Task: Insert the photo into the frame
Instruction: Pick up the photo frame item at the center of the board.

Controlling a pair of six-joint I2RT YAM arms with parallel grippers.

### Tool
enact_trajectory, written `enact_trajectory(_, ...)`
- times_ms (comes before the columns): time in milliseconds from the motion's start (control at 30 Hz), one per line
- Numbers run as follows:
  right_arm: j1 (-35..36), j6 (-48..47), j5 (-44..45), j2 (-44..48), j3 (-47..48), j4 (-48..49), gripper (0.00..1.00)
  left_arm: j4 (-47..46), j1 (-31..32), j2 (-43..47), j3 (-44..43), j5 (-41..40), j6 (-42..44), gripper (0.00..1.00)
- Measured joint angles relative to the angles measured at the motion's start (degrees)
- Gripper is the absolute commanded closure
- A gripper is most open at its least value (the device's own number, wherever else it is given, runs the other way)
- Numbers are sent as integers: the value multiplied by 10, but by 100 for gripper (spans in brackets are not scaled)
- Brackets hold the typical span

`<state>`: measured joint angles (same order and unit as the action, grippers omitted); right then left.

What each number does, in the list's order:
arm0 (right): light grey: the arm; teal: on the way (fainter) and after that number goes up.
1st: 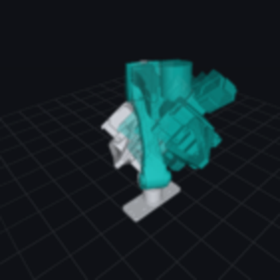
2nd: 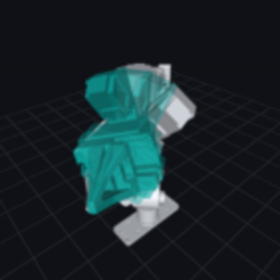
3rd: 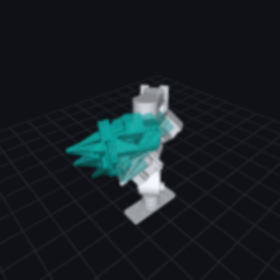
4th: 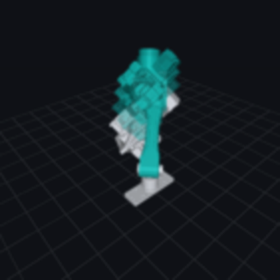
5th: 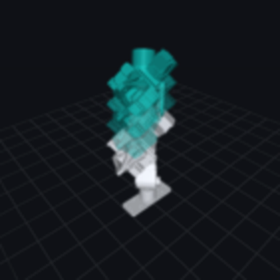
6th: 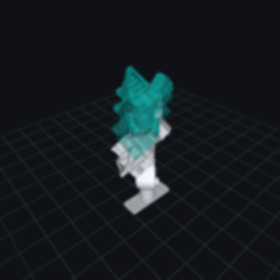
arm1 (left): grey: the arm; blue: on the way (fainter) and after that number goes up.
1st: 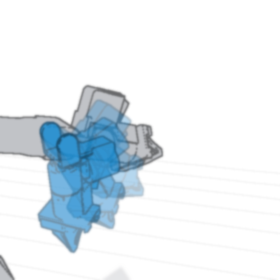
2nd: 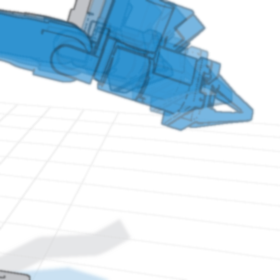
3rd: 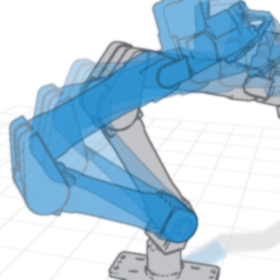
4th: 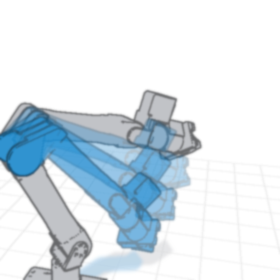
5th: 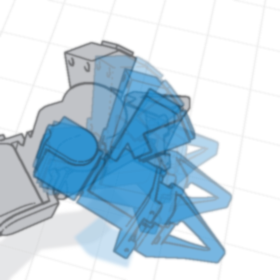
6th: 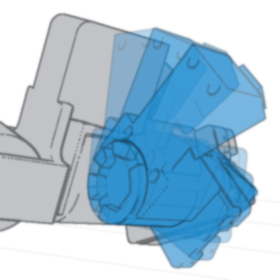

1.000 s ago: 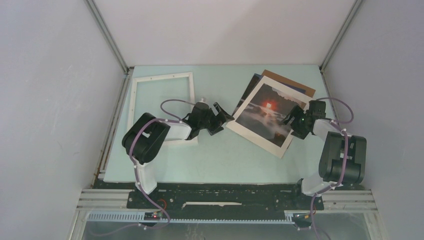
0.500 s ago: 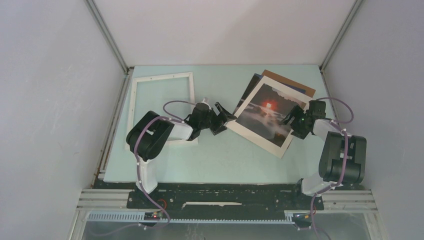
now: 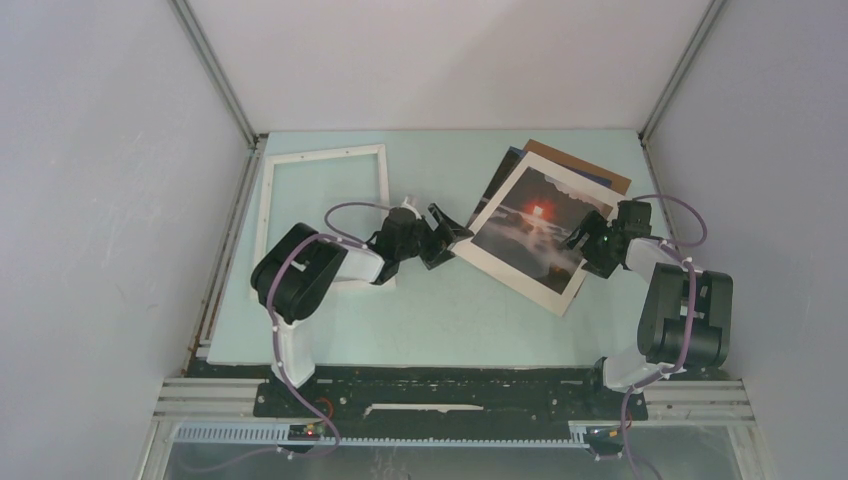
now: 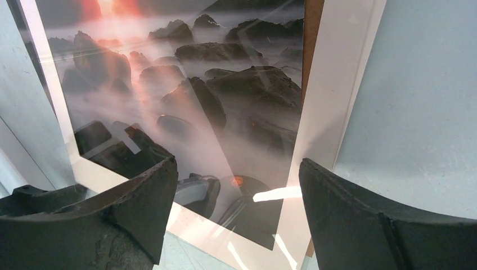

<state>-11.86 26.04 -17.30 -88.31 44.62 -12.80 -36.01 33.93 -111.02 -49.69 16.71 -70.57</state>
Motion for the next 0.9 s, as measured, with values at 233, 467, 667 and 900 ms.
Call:
enact_trajectory(233, 0, 0, 0, 0, 0, 0, 13, 6, 0, 28, 13, -1, 0, 0)
enact_trajectory(467, 0, 0, 0, 0, 0, 0, 13, 5, 0, 33, 13, 0, 0, 0)
enact_trajectory(667, 0, 0, -2, 0, 0, 0, 13, -14, 0, 31, 13, 1, -1, 3)
enact_trajectory(900, 0, 0, -2, 0, 0, 1, 13, -65, 0, 8, 12, 6, -25, 9)
